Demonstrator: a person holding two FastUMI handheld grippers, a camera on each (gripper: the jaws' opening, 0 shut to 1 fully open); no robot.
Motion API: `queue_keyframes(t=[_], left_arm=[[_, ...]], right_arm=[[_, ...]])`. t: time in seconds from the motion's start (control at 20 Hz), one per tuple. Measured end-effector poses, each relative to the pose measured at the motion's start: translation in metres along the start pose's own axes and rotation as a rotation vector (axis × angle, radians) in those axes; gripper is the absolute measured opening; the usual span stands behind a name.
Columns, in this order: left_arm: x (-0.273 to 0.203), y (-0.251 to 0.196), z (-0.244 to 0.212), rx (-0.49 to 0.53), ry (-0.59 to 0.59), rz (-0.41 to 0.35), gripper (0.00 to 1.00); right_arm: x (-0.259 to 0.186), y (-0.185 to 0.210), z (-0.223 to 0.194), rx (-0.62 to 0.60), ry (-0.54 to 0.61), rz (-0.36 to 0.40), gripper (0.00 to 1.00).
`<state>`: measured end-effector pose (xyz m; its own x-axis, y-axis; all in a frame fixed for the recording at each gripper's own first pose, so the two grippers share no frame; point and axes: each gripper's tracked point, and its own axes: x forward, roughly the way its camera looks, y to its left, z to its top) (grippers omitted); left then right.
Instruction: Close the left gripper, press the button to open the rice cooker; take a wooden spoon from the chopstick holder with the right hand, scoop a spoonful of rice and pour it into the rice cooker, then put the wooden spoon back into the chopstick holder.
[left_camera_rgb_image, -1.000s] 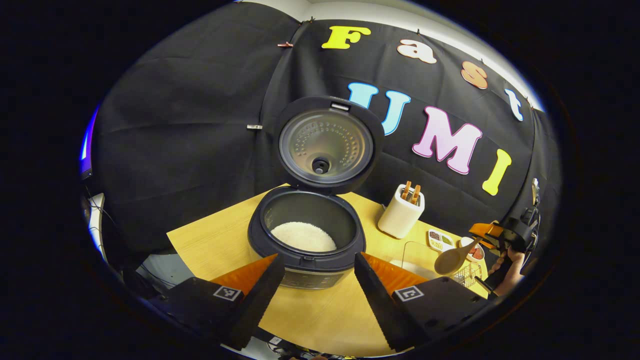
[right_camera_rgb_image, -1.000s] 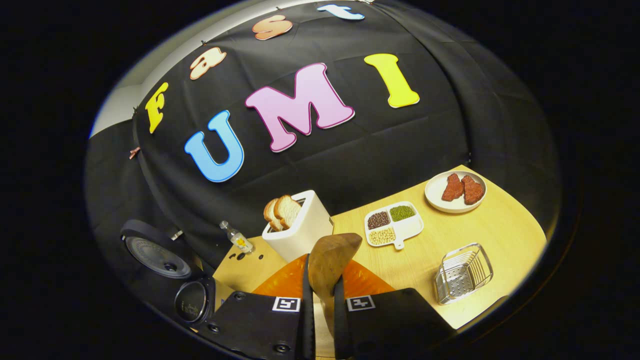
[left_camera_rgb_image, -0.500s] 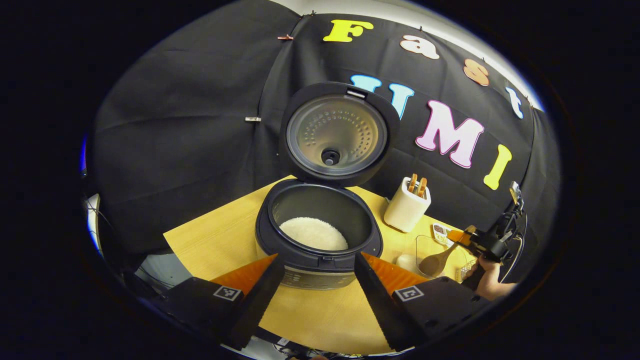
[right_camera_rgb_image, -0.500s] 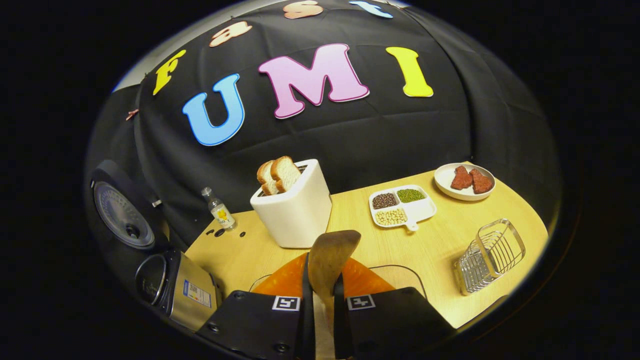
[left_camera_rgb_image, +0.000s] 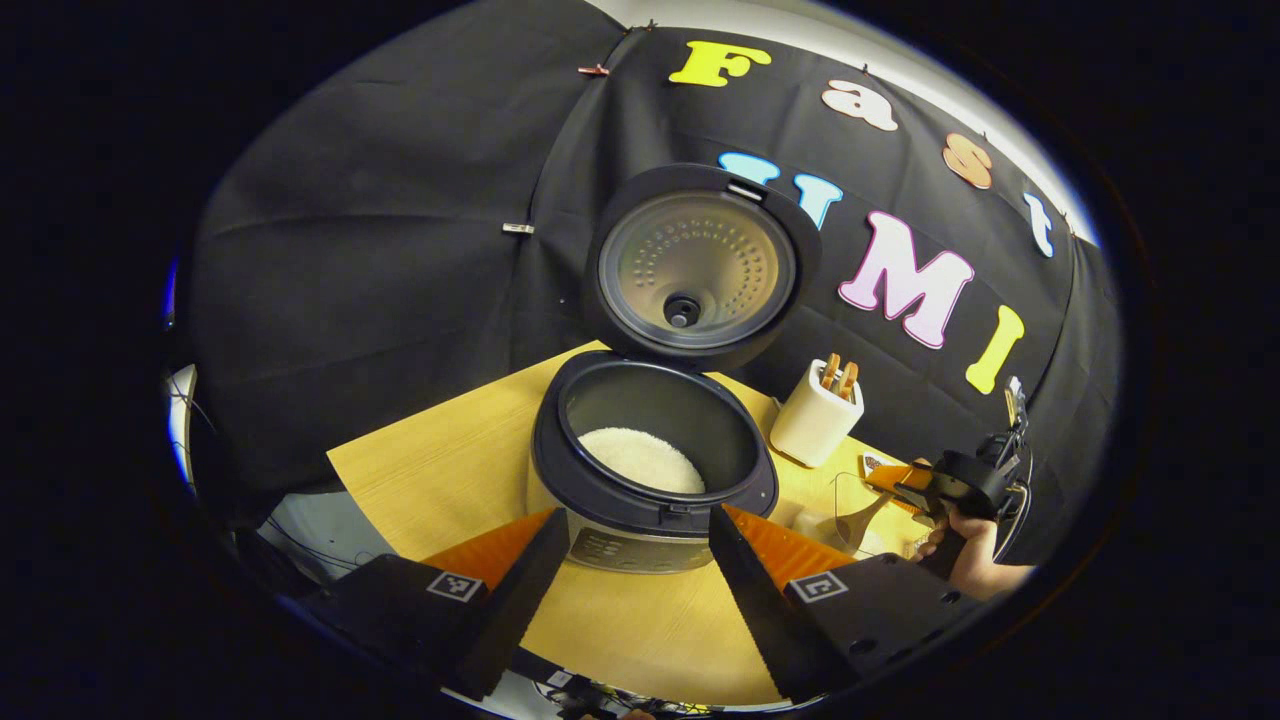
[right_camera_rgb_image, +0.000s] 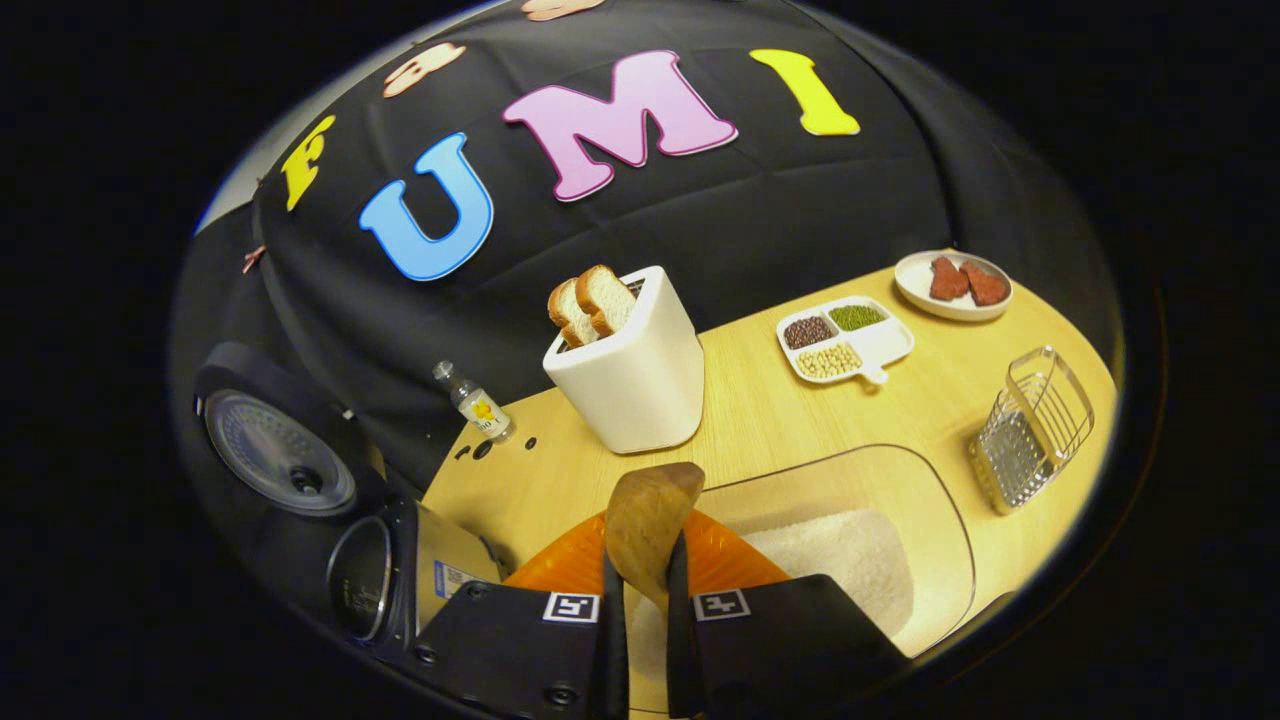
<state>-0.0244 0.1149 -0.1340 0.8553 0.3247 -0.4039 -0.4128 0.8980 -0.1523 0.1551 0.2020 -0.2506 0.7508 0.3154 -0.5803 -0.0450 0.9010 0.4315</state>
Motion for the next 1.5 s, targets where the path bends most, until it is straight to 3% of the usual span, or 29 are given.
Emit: queue_keyframes(t=[0.15,0.5,0.8,1.0,1.3,1.5], left_arm=[[-0.003,0.010,0.004,-0.023,-0.012,0.007,0.95],[-0.010,0.015,0.018,-0.002,-0.031,-0.004,0.95],[-0.011,0.010,0.027,0.022,-0.042,-0.053,0.92],[-0.009,0.002,0.031,0.051,-0.052,-0.093,0.96],[-0.011,0.008,0.037,0.085,-0.068,-0.131,0.95],[-0.011,0.019,0.045,0.105,-0.096,-0.120,0.95]], right_arm=[[-0.005,-0.003,-0.001,0.127,0.044,-0.013,0.19],[-0.027,-0.029,0.014,0.220,0.018,-0.067,0.19],[-0.054,-0.062,0.040,0.353,-0.038,-0.118,0.19],[-0.070,-0.078,0.052,0.490,-0.058,-0.138,0.19],[-0.091,-0.057,0.071,0.643,-0.069,-0.065,0.19],[-0.095,-0.016,0.081,0.710,-0.050,0.018,0.19]])
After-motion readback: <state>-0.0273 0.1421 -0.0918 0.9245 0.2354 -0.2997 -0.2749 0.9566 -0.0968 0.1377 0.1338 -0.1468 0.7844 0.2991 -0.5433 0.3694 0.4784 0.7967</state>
